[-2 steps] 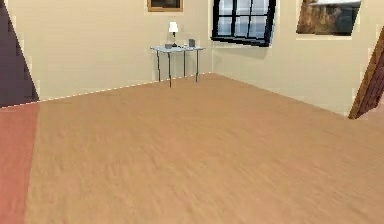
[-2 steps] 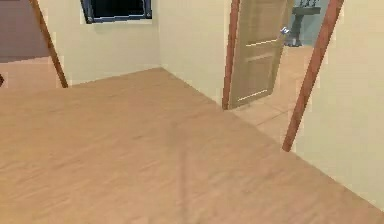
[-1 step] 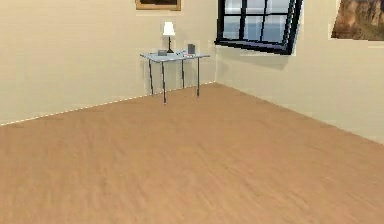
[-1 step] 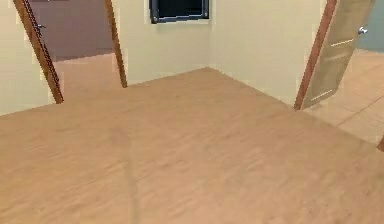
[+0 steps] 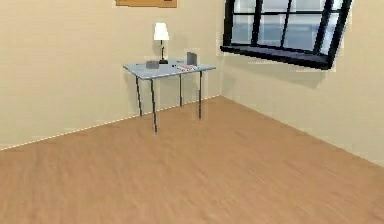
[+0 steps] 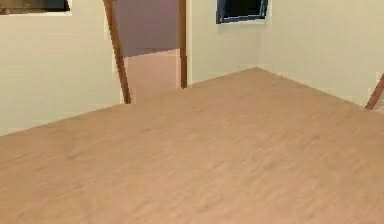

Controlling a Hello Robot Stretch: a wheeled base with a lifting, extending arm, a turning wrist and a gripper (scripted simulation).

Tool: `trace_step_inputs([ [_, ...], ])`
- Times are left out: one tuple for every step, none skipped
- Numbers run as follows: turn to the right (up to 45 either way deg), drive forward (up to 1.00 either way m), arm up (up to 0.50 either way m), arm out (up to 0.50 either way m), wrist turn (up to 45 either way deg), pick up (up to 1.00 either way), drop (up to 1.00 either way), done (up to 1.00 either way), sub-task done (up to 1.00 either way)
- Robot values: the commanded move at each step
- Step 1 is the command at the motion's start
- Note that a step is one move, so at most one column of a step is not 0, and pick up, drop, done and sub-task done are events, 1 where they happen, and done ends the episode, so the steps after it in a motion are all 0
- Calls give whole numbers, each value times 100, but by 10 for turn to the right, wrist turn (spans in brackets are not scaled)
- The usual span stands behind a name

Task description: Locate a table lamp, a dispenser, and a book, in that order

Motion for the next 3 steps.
trace_step_inputs([
  [0, 100, 0, 0, 0, 0, 0, 0, 0],
  [0, 65, 0, 0, 0, 0, 0, 0, 0],
  [0, 0, 0, 0, 0, 0, 0, 100, 0],
])
